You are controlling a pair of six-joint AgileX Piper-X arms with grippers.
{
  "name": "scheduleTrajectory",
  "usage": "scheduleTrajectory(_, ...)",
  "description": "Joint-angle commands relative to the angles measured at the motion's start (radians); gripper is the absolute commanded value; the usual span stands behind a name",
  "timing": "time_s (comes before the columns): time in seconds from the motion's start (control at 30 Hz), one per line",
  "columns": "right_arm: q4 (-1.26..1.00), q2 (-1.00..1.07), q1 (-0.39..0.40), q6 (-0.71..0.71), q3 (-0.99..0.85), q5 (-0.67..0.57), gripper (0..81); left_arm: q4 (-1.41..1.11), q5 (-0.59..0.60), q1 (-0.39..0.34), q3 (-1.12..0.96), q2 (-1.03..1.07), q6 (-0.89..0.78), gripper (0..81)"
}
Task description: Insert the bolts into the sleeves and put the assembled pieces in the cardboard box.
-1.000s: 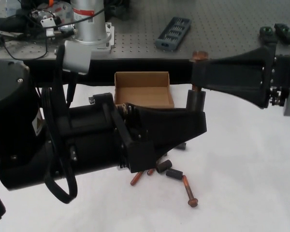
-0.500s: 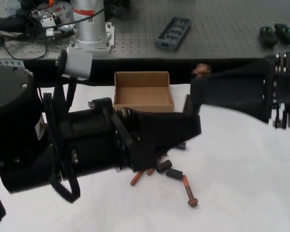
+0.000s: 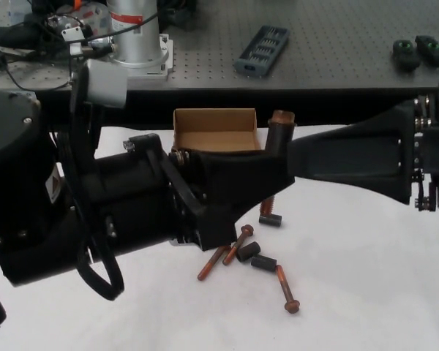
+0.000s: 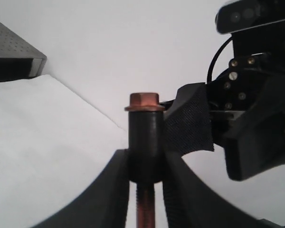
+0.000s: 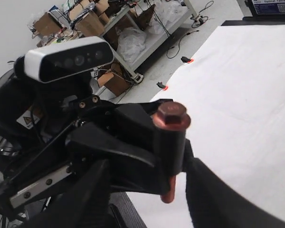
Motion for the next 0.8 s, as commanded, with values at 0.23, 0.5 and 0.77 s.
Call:
scheduleTrajectory(0.23, 0.233, -0.031, -0.112, -0.217, -0.004, 0.037, 37.3, 0.154, -0.025, 0.2, -0.087, 0.047, 0.249, 0.6)
scheduleTrajectory(0.5, 0.352, -0.031, -0.238, -0.406, -0.004, 0.24, 22.4, 0.271, 0.02, 0.355, -0.313, 0.35, 0.34, 0.6)
scheduleTrajectory(0.77, 0.356, -0.031, -0.315, -0.487, -0.004, 0.305, 2.9, 0.276, 0.025, 0.402, -0.666, 0.779, 0.337, 0.6)
